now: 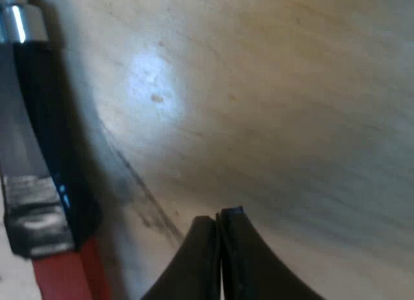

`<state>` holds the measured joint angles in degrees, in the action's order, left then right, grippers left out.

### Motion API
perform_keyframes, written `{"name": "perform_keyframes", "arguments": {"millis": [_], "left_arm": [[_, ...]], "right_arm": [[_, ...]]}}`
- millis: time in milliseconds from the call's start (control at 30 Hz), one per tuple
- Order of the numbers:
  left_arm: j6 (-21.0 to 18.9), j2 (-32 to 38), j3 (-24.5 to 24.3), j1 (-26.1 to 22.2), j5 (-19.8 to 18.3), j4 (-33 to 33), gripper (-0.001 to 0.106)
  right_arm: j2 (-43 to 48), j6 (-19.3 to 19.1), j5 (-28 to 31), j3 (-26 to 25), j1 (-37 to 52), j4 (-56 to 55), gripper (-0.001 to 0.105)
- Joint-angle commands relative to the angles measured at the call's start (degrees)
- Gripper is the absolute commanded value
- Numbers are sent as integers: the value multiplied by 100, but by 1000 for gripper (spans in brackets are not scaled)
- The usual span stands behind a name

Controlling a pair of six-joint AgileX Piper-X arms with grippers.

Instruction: Put the handle in the coffee machine

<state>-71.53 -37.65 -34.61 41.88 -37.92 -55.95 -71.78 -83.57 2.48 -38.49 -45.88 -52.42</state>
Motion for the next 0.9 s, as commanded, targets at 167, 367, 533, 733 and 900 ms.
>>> {"name": "perform_keyframes", "arguments": {"millis": [167,367,533,733,900], "left_arm": [[-44,4,-36,14,199,55,87],[-44,4,-36,-152,515,-30,87],[-56,4,-36,-464,526,-165,87],[-56,4,-36,-728,568,-296,87],[-56,4,-36,-950,595,-293,87]], "right_arm": [[-366,-22,-22,101,-12,614,0],[-758,-22,-203,101,-12,873,0],[-1023,-22,-872,101,-54,1164,0],[-1113,202,-1167,101,-479,1493,0],[-1241,534,-1167,101,-991,1788,0]]}}
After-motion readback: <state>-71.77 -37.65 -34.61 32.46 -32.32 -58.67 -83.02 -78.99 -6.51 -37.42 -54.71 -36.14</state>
